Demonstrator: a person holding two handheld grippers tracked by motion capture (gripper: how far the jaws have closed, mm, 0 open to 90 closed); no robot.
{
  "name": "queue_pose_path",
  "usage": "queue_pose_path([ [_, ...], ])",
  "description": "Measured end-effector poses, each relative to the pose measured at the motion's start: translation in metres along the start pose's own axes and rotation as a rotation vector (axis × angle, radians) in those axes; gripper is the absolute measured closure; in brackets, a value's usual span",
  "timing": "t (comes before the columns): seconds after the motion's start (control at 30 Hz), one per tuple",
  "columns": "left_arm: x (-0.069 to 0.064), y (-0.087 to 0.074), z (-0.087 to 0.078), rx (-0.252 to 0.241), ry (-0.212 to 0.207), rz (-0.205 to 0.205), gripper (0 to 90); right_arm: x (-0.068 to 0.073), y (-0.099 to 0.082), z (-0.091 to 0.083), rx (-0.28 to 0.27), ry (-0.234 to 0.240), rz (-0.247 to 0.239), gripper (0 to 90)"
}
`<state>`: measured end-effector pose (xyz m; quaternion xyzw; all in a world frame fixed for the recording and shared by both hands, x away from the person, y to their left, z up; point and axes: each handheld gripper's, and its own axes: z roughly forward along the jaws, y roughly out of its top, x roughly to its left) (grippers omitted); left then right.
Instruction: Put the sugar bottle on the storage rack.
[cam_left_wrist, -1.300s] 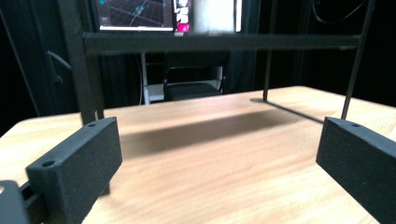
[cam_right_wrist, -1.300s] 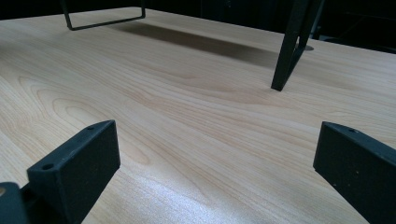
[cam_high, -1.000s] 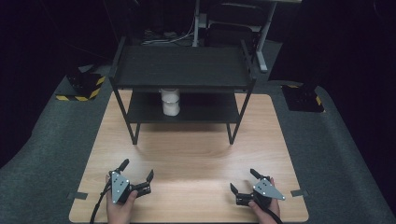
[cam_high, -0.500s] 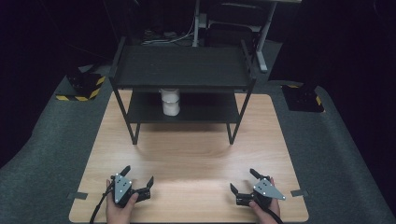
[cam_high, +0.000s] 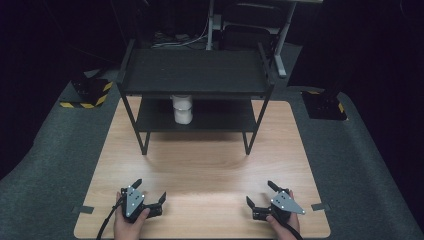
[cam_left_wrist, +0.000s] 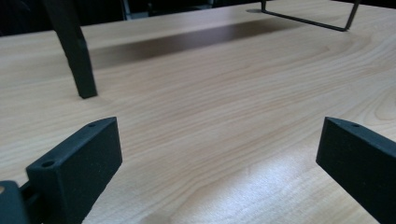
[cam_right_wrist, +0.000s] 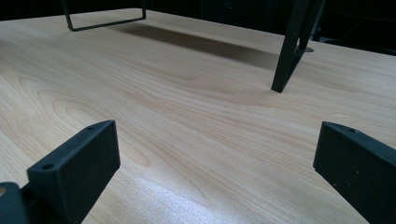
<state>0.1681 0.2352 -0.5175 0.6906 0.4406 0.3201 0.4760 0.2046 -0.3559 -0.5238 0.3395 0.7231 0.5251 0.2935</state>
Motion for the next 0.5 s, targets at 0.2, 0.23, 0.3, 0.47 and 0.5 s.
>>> queue_pose_path([
  [0.2,-0.0004,0.0013,0.0007,0.007,-0.001,0.005,0.6,0.0000,-0.0003,-0.0003,-0.001,0.002,-0.001,0.0],
  [0.23,-0.0004,0.0013,0.0007,0.007,-0.001,0.005,0.6,0.0000,-0.0004,-0.0003,-0.002,0.001,-0.002,0.0],
  [0.3,-0.0005,0.0028,0.0009,0.016,-0.001,0.011,0.6,0.0003,-0.0007,-0.0005,-0.003,0.000,-0.002,0.0],
  [0.47,0.0000,0.0037,0.0015,0.021,-0.002,0.003,0.6,0.0010,-0.0011,-0.0010,-0.005,-0.003,-0.004,0.0],
  [0.5,0.0000,0.0037,0.0014,0.021,-0.001,0.005,0.6,0.0012,-0.0013,-0.0011,-0.006,-0.004,-0.005,0.0],
])
